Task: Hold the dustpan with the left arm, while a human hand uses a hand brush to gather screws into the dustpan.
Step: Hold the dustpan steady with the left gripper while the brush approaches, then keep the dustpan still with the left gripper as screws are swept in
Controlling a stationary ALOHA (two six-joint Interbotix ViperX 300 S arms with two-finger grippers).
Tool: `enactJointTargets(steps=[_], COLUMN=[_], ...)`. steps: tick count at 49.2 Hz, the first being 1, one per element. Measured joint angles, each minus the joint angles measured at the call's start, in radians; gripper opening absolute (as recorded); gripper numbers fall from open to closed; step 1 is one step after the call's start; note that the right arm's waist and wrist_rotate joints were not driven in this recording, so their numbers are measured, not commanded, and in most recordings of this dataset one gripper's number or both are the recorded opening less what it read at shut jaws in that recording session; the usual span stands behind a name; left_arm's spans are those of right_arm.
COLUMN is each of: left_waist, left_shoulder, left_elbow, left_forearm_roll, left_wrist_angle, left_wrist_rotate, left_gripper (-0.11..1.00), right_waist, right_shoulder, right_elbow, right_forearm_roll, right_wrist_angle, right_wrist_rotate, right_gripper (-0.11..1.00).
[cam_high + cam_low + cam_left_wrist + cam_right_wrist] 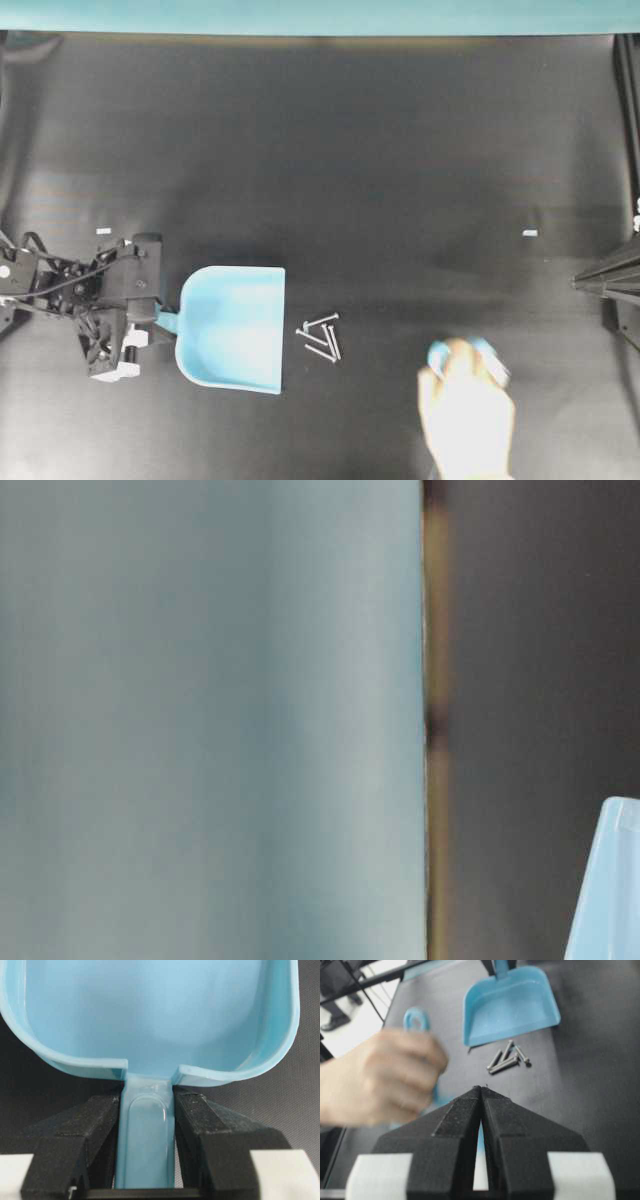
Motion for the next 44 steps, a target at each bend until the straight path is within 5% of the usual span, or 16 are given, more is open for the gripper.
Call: enactJointTargets(steps=[44], left_waist=[0.02], left_shoulder=[0.075], left_elbow=[-0.034], left_forearm_roll=[0.0], left_wrist_angle=[-0.017], left_wrist_rotate=[0.006], left_gripper=[0.3], right_waist=[0.0], right_shoulder=[-0.002], right_elbow=[0.0], right_forearm_roll=[0.0], right_wrist_angle=[0.0], right_wrist_rotate=[0.0], right_gripper=[0.0])
